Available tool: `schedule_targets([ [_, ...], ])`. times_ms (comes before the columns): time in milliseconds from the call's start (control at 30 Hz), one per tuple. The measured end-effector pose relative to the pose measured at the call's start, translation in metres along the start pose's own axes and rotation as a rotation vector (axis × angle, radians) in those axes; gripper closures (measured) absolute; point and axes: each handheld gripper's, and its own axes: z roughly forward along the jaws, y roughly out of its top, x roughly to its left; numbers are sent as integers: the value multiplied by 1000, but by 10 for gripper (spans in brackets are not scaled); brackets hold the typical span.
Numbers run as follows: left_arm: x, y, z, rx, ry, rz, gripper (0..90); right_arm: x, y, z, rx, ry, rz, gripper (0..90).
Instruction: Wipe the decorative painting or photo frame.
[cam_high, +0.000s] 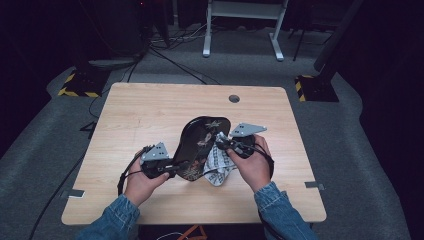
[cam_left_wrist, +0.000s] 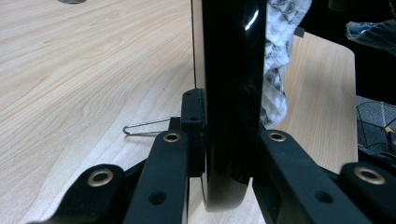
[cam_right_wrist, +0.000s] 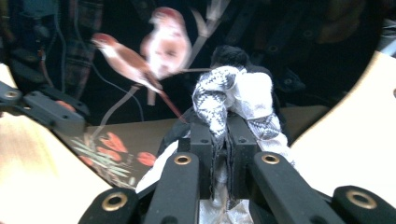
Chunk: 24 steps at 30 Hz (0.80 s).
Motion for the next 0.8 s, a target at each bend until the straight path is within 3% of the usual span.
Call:
schedule_targets([
  [400,0,0,0,-2,-1,-4,795,-18,-7,-4,-1,-44,41,846],
  [667,0,0,0,0,0,-4,795,-8,-5,-1,4,-27,17,845],
  [800,0,0,0,0,1,-4,795,3,-1,2,9,-3,-13,844],
])
